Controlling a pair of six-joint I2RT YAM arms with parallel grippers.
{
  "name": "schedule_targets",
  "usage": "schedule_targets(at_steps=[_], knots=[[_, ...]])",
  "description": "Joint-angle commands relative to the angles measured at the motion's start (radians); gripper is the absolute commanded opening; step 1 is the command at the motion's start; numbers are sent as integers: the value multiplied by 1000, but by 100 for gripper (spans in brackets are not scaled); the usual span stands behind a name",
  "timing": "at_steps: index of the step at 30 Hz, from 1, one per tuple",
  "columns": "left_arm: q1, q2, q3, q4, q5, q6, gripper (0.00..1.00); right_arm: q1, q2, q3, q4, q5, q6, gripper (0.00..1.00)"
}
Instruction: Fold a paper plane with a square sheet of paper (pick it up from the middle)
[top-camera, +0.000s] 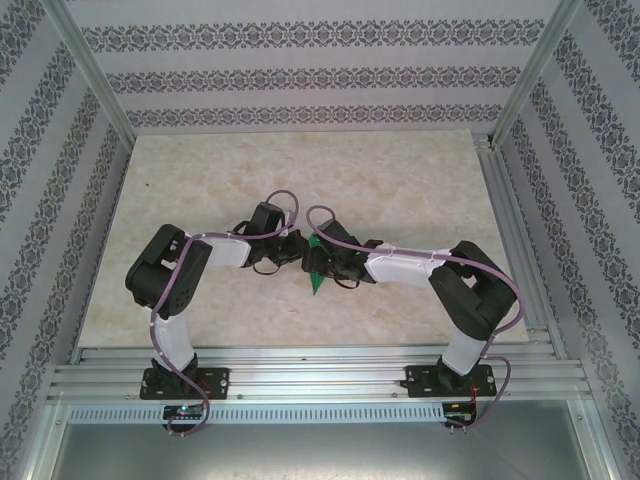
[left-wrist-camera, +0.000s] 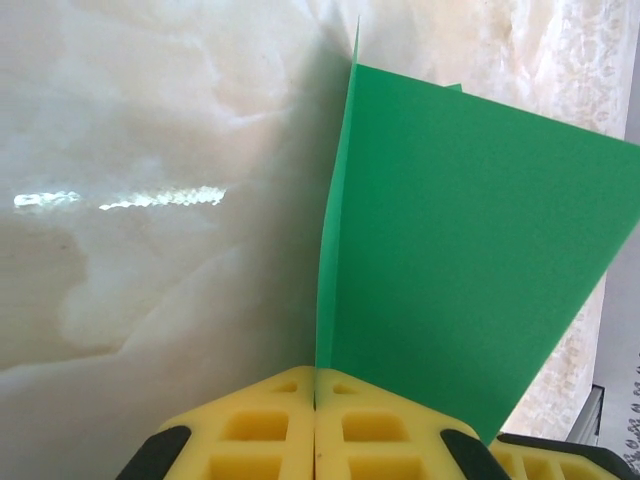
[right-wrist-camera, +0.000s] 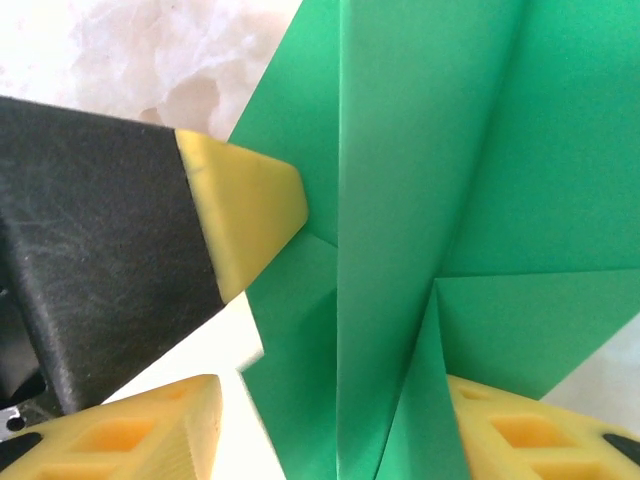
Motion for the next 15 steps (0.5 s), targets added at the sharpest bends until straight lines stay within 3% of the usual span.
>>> schedule_targets(at_steps=[1,6,15], knots=[[5,14,4,40,15,0,9,18,-7,-8,49,-27,-24,57],[6,16,7,36,17,0,9,18,-16,-18,50,-13,-20,56],[6,6,7,28,18,1,10,18,5,27,-76,88,-3,35]])
